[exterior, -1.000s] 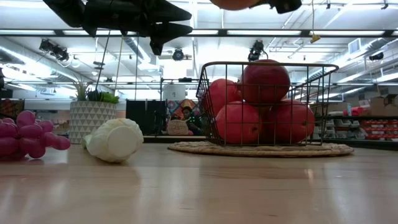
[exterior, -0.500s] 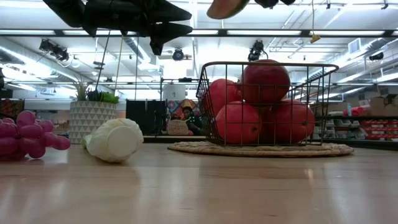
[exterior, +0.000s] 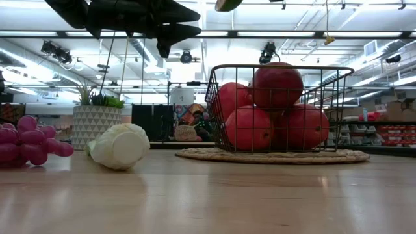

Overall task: Build produce basket
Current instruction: Put the green watermelon into the brown wire basket

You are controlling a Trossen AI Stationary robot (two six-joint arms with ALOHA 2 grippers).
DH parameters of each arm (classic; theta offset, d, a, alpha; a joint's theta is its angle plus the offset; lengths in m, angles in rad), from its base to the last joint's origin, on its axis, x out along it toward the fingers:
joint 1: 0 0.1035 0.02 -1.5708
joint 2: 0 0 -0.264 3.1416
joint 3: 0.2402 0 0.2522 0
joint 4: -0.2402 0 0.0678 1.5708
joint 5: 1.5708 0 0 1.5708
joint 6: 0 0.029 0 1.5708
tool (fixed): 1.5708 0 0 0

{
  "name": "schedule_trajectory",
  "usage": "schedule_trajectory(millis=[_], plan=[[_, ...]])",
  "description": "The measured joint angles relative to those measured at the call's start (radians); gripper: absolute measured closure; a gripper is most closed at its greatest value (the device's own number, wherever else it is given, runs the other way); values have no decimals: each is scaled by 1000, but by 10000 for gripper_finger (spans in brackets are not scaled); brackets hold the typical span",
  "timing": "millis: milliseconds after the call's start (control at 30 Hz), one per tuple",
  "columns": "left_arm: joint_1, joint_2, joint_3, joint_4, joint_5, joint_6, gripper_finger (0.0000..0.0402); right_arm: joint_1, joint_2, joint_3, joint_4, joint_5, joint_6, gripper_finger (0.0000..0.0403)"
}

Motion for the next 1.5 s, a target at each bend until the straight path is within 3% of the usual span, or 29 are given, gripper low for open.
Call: schedule_trajectory(millis=[167, 533, 633, 800, 1000, 1100, 1233, 1500], plan=[[0, 0, 0, 0, 0, 0, 228, 0, 0, 0, 12, -16, 77, 68], [0, 0, 0, 0, 0, 0, 228, -18, 0, 0, -79, -97, -11, 68], [0, 0, 0, 0, 0, 0, 228, -25, 0, 0, -117, -142, -230, 68], [0, 0, 0, 0, 0, 0, 228, -30, 0, 0, -173, -239, -782, 68], [0, 0, 0, 0, 0, 0, 228, -29, 0, 0, -248, -705, -1452, 68], [0, 0, 0, 0, 0, 0, 228, -20, 0, 0, -327, -830, -1818, 68], [0, 0, 0, 0, 0, 0, 228, -19, 0, 0, -395, -789, -2078, 68], [0, 0, 0, 0, 0, 1, 228, -23, 0, 0, -567, -426, -2292, 68]])
